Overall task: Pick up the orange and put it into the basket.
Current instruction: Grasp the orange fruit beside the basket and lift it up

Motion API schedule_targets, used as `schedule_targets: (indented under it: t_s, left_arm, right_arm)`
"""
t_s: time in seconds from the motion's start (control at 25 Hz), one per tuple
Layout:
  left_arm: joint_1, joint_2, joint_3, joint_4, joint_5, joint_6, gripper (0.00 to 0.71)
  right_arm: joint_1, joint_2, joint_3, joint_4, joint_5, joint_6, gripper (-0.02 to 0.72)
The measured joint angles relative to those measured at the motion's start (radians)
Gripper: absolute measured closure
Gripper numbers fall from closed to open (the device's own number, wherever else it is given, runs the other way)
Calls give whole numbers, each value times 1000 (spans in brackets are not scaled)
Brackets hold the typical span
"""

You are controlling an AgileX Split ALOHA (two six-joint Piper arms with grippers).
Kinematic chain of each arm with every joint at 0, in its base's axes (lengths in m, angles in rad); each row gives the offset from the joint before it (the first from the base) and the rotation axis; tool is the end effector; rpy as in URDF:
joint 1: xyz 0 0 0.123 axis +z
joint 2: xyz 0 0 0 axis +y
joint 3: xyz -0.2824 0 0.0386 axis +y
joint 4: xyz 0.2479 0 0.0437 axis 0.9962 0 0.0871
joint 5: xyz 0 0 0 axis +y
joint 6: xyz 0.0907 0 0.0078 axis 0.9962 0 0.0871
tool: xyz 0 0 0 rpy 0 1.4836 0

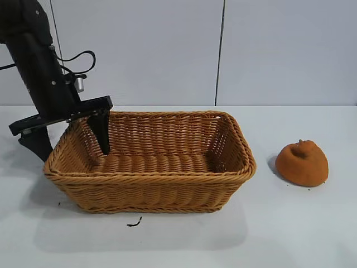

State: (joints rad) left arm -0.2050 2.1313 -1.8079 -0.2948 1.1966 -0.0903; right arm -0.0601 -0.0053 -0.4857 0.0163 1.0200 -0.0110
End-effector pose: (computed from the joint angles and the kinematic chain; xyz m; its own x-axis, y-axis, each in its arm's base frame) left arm 0.4307 -0.1147 0.2177 -0.9953 0.0108 -0.0963 0.0386 0.9555 -0.2924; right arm -0.0023 0.0014 0.2765 -0.4269 0.0232 -0.9040 0.0465 0.9989 0.0037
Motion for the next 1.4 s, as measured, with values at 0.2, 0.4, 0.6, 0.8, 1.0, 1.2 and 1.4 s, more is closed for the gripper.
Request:
schedule_targets:
  t_s: [0.2,0.4,0.6,0.8,1.0,1.2,1.4]
  left_arm:
    - [0,-14,-134,67,10,0,16]
    - [37,-14,-157,161,17,-4,16]
    - [123,-14,-157,218,17,-5,16]
    - [235,-14,-157,231,17,-5,16]
    - [256,-22,-140,230,17,0,16]
    - [256,-120,-37,228,17,24,16]
    - [256,-286,129,230,17,64,16]
  right_arm:
    - [0,0,0,0,0,0,29]
    - [0,0,0,0,0,0,29]
    - [0,0,0,0,0,0,29]
    - [0,0,0,0,0,0,29]
    - [0,0,0,0,-1,0,29]
    - [0,0,0,0,-1,0,29]
    - [0,0,0,0,-1,0,29]
